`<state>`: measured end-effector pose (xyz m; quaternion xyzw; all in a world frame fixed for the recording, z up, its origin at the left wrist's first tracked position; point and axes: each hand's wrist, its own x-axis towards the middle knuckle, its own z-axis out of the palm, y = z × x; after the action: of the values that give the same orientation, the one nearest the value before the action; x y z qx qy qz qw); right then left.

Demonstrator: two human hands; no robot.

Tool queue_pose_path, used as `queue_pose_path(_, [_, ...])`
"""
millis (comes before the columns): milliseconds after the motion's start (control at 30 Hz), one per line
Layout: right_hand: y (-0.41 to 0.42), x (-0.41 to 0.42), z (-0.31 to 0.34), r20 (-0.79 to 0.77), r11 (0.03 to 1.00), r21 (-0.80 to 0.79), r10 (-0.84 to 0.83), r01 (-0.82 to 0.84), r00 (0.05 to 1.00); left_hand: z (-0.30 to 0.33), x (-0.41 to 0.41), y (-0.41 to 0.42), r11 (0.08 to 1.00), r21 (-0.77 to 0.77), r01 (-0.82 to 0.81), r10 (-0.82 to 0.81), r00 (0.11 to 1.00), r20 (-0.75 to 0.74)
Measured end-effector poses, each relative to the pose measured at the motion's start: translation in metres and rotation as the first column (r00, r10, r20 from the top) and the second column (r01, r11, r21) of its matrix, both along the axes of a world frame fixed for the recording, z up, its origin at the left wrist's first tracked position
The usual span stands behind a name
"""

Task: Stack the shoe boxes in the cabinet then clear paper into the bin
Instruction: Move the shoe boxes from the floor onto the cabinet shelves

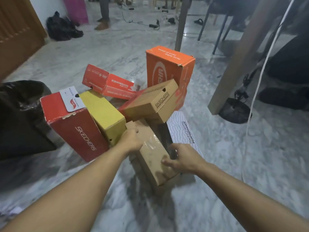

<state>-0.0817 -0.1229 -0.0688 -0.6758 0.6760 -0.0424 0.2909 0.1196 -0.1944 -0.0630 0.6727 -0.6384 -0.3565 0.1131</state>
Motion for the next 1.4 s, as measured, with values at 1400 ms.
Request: queue_pose_path(1400, [0.090, 0.050, -0.060, 0.458, 0.778, 0.247, -0.619, 0.578, 0.638, -0.063, 0.132, 0.141, 0.810, 0.358, -0.464, 0.569, 0.768, -0.294])
